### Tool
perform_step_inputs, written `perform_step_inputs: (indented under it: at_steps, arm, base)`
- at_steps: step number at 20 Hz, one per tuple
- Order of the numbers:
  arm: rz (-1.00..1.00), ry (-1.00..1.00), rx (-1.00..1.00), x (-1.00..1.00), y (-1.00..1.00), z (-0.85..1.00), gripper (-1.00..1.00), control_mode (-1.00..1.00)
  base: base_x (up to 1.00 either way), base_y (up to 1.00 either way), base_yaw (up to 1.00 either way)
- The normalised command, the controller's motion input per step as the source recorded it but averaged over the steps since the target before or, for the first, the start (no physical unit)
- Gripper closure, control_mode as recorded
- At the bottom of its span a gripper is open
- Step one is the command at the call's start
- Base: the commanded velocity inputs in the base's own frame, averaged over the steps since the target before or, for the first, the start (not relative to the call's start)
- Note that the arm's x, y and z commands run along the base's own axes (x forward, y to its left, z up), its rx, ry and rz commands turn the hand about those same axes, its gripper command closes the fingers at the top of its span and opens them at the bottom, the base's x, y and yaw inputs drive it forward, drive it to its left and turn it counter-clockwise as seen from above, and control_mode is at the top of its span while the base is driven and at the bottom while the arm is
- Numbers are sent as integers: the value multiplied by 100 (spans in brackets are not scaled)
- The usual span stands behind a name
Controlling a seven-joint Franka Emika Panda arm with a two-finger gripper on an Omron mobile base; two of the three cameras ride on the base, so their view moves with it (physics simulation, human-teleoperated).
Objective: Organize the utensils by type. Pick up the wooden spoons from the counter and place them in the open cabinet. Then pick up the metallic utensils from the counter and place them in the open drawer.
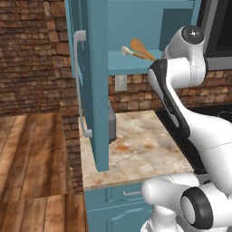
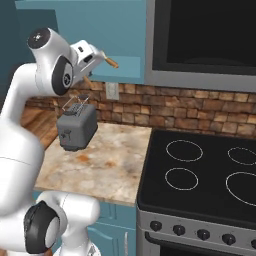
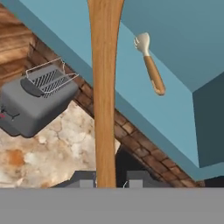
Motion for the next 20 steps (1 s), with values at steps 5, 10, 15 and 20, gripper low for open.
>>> perform_step_inputs:
  at_steps: [5,10,15,20]
  arm:
    - [0,-3,-6,41,0,0,100,-100]
    - [0,-1,-2,31,3,5,100,-100]
    - [1,0,-1,26,14,4,100,-100]
    - [0,0,-1,29,18,0,100,-100]
  base:
    - [0,0,0]
    - [0,0,0]
    - [0,0,0]
    - [0,0,0]
